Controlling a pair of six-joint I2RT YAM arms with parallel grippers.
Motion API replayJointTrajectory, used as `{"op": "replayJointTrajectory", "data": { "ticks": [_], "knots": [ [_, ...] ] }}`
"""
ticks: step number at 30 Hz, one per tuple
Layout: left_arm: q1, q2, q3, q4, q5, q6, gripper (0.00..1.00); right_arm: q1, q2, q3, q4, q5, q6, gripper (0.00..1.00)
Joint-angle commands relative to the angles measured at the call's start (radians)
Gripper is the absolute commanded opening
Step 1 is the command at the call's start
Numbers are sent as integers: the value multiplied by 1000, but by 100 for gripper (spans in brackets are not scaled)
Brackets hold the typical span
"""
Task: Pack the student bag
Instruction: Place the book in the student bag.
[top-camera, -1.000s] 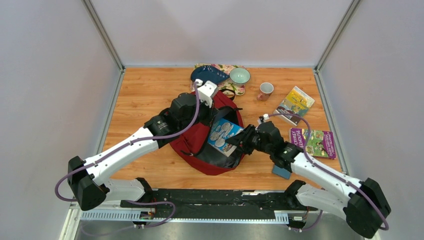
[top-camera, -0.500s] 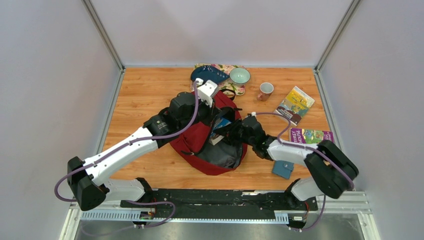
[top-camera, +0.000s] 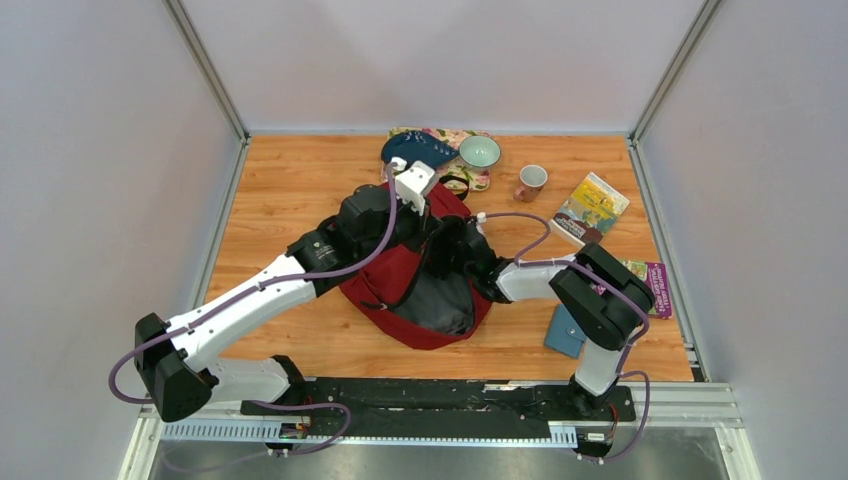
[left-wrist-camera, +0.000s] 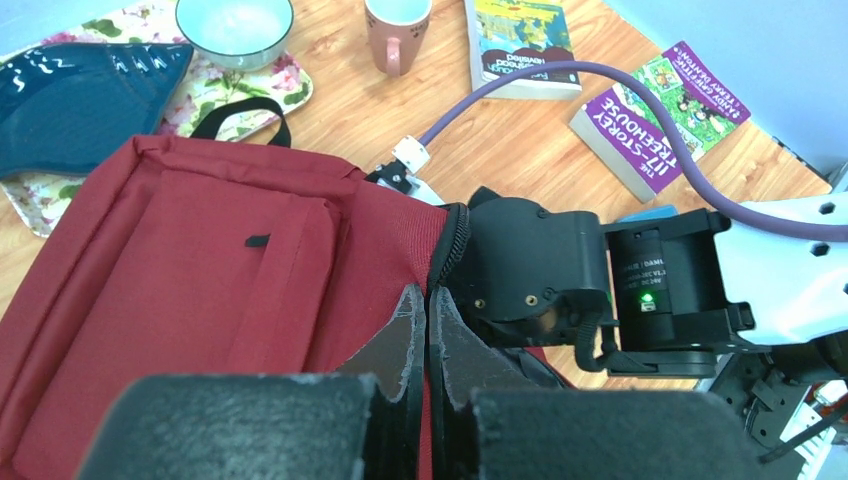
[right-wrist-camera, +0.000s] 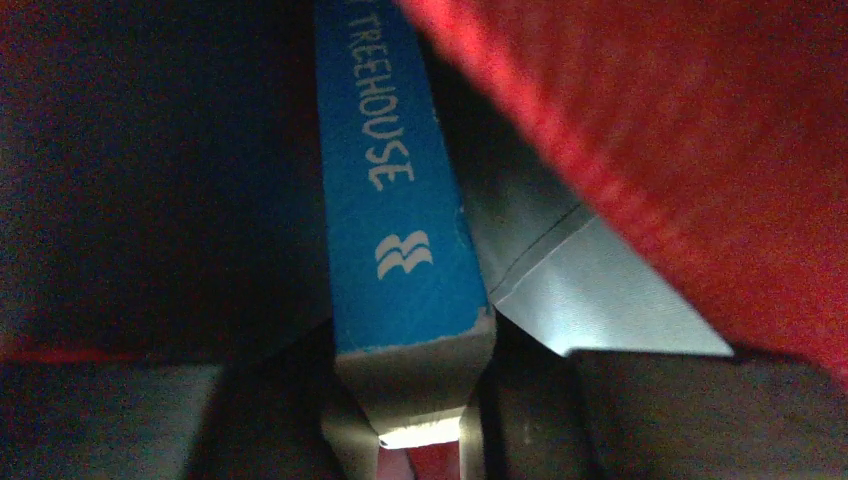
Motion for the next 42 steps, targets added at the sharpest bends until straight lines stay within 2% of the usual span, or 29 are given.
{"op": "replayJointTrajectory", "data": {
  "ticks": [1,2,3,4,8,9,13,19,23,25,30,33,36,38,41,42],
  "knots": [
    [-1,-45,-12,85,7,-20,0,2,62,32,-67,24,-113,36],
    [-1,-46,-18,87,2,-21,0,4,65,36,-76,-25,-144,44],
    [-1,-51,-26,84,-3,-21,0,4,64,71,-116,-36,-173,45],
    [-1,-52,-30,79,-4,-20,0,5,56,93,-235,-42,-204,47],
    [-1,-66,-52,84,-35,-18,0,5,-17,134,-409,-33,-397,60],
    [1,-71,-62,87,-36,-18,0,4,-25,151,-514,-28,-414,61],
    [1,-69,-73,98,-42,-24,0,4,-36,246,-714,-19,-497,62],
    [2,-68,-78,107,-58,-33,0,2,-83,159,-656,-60,-483,60],
    [4,-69,-79,114,-55,-38,0,1,-68,133,-589,-82,-466,47],
    [5,-66,-78,114,-49,-41,0,-2,-33,163,-570,-94,-468,45],
    [7,-63,-76,105,-32,-44,0,-4,6,197,-378,-139,-468,44],
    [7,-60,-82,102,-30,-46,0,-1,21,231,-319,-165,-488,45],
    [7,-58,-93,101,-33,-47,0,-4,23,246,-322,-172,-536,48],
    [8,-59,-98,98,-39,-46,0,-1,-31,222,-355,-154,-578,50],
    [8,-65,-119,93,-50,-46,0,-2,-149,173,-472,-63,-672,54],
    [10,-68,-134,101,-50,-47,0,-1,-177,168,-603,-26,-685,55]
  ]
}}
